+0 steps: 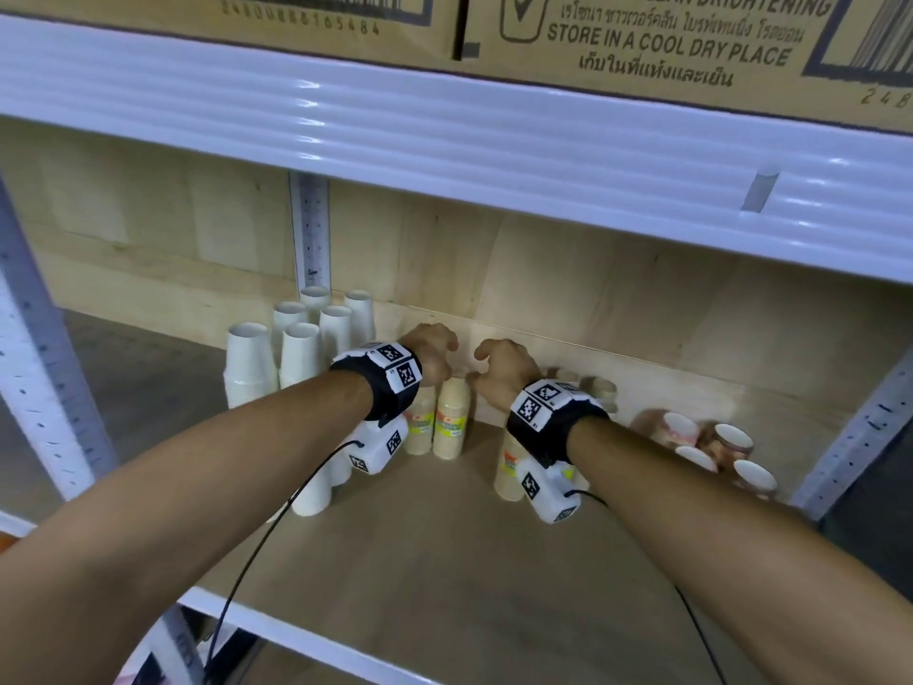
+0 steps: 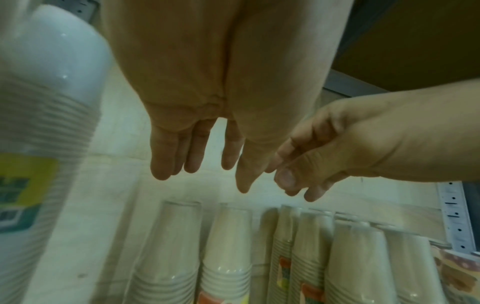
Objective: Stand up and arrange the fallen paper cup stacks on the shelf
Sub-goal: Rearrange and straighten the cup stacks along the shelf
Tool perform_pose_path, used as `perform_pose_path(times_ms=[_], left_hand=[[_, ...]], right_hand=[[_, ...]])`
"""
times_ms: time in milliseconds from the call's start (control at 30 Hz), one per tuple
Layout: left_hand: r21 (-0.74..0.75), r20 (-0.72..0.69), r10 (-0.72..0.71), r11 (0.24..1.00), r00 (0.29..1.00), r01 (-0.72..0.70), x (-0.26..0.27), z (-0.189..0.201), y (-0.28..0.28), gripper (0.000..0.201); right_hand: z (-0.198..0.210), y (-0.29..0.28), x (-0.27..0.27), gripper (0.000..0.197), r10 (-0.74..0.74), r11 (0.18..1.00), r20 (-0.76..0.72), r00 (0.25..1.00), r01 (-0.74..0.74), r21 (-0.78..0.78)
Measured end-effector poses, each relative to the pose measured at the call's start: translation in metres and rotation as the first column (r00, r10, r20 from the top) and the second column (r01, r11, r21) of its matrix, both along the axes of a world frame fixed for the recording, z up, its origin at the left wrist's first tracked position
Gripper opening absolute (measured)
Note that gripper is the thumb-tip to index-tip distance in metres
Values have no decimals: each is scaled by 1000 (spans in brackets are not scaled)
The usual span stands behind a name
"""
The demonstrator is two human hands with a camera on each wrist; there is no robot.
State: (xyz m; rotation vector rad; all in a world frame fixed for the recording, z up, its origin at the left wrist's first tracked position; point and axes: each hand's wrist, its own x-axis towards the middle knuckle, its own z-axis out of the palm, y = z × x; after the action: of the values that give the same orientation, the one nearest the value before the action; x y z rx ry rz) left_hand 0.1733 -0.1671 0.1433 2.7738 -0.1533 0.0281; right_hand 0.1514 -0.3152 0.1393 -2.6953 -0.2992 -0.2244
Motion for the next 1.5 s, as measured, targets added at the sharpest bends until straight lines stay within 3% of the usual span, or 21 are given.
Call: perform_pose_path(times_ms=[233,333,433,567,667,967,1267,1367,1433,1500], left_hand=[[5,-5,16,1000,1000,-16,9,-21,11,64],[14,9,8,1000,1000,-8,12,-27,11,53],[4,-11,-6,1000,1000,6,15,-30,11,32],[32,-50,2,999,999,-1,16,-36,12,45],[26,-61,-4,1000,998,6,15,-36,13,44],[16,-76,-4,1000,997,5,6,-30,12,41],[74,-80,-33,997,996,39,-17,-13,5,38],[94,-92,-62,993,994,71,-26,-6,0,11],[94,-96,-64,993,993,73,-30,-4,-5,28],[90,-110,-79,992,991,90,-38,-1,-11,31]], right_hand=[[-16,28,15,54,42,999,-29,999,-43,-27],[-19,37,19,56,45,997,-50,998,-48,-56],[-22,41,25,43,75,990,-51,996,-80,-114],[-28,40,30,50,79,983,-101,992,-95,-160],[-31,40,31,49,85,977,-115,990,-105,-188],[-34,35,27,29,74,991,-61,995,-80,-108],[-21,25,-1,32,83,994,-61,995,-87,-65],[-15,19,-13,34,84,992,-73,994,-91,-91],[-11,13,-24,35,78,991,-92,993,-88,-105],[-7,7,-34,34,65,990,-111,992,-78,-114]])
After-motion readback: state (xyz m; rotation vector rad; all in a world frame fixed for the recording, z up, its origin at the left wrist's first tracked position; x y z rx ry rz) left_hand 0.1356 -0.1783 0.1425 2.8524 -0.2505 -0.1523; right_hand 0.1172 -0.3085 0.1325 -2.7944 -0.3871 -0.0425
